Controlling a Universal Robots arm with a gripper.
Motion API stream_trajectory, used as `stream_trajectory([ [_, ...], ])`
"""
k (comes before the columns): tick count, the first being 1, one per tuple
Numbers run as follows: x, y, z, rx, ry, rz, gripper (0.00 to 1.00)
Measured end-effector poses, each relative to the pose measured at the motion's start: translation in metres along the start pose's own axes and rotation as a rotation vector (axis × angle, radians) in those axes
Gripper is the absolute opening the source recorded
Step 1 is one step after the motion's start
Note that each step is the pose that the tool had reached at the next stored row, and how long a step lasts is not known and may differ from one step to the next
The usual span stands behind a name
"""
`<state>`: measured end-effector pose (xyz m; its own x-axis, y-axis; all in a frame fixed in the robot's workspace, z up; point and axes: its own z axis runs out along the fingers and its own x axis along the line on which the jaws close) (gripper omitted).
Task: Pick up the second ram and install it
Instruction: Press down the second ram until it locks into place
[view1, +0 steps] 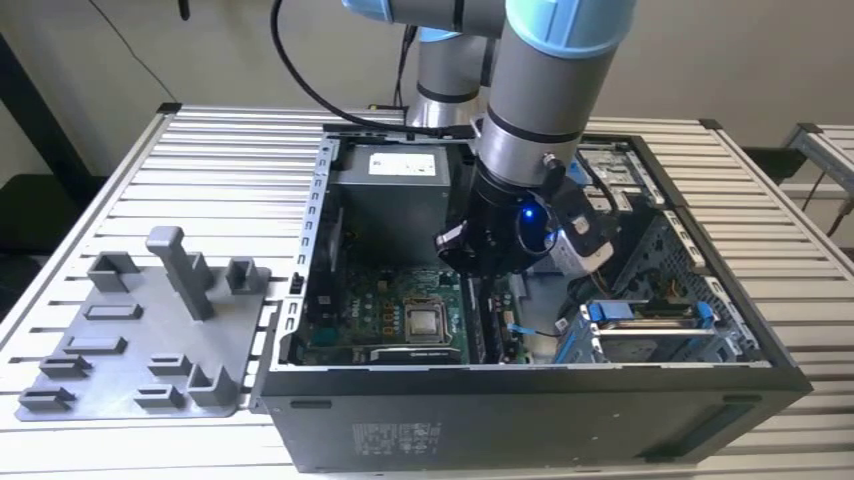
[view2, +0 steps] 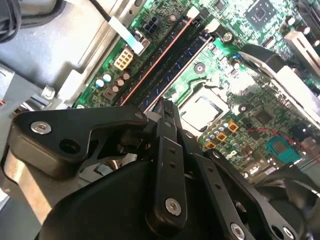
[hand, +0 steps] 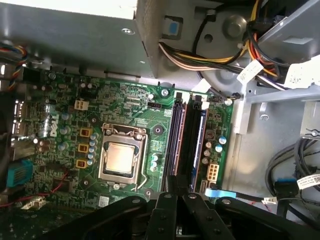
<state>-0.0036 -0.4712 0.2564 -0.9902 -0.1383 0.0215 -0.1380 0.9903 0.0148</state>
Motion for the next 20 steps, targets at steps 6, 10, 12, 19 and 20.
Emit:
stream_trajectory([
  [6, 0.0000, 0.0000, 0.0000, 0.0003, -0.0012, -0.012, 0.11],
  [10, 0.0000, 0.0000, 0.0000, 0.0017, -0.0005, -0.079, 0.11],
  [12, 0.0000, 0.0000, 0.0000, 0.0025, -0.0003, -0.112, 0.11],
  [19, 0.0000, 0.0000, 0.0000, 0.0053, -0.0009, -0.225, 0.11],
  [20, 0.0000, 0.0000, 0.0000, 0.0056, -0.0008, -0.241, 0.11],
])
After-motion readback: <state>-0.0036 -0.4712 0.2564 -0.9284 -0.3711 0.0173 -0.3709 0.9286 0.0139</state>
